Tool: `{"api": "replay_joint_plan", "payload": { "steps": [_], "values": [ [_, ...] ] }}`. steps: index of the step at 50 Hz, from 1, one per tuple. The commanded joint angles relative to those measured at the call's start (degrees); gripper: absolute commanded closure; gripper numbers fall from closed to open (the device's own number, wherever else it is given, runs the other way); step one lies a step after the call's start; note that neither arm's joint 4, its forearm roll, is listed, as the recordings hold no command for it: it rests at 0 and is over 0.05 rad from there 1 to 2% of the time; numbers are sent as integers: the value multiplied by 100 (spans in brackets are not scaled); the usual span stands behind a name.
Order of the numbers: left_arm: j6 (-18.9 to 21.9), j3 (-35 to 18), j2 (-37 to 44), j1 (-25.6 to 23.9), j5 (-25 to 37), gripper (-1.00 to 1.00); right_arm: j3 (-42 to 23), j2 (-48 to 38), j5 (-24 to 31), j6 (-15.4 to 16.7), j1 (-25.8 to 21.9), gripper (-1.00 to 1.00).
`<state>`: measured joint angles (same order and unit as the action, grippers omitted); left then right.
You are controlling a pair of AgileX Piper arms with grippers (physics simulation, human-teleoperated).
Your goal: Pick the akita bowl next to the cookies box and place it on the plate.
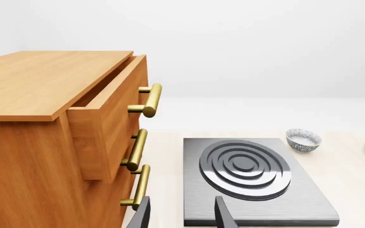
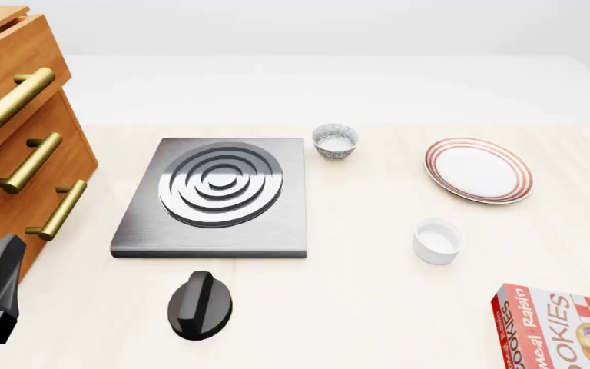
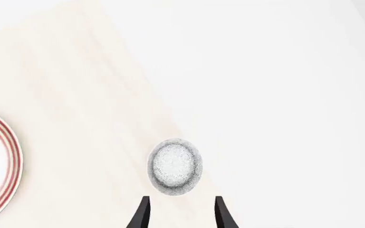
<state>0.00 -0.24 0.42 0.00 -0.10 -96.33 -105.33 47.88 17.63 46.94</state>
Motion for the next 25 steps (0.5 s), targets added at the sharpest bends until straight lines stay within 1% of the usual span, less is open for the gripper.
{"api": "replay_joint_plan", "payload": {
  "steps": [1,19,21,25],
  "values": [
    [0,0,0,0,0,-100,-152,-293,-51,40,51,-100],
    [0,0,0,0,0,-100,-226,-568,-124,104,123,-100],
    [0,0,0,0,0,-100,-360,-710,-87,119,188,-100],
    [0,0,0,0,0,-100,-381,-762,-99,131,206,-100]
  ]
}}
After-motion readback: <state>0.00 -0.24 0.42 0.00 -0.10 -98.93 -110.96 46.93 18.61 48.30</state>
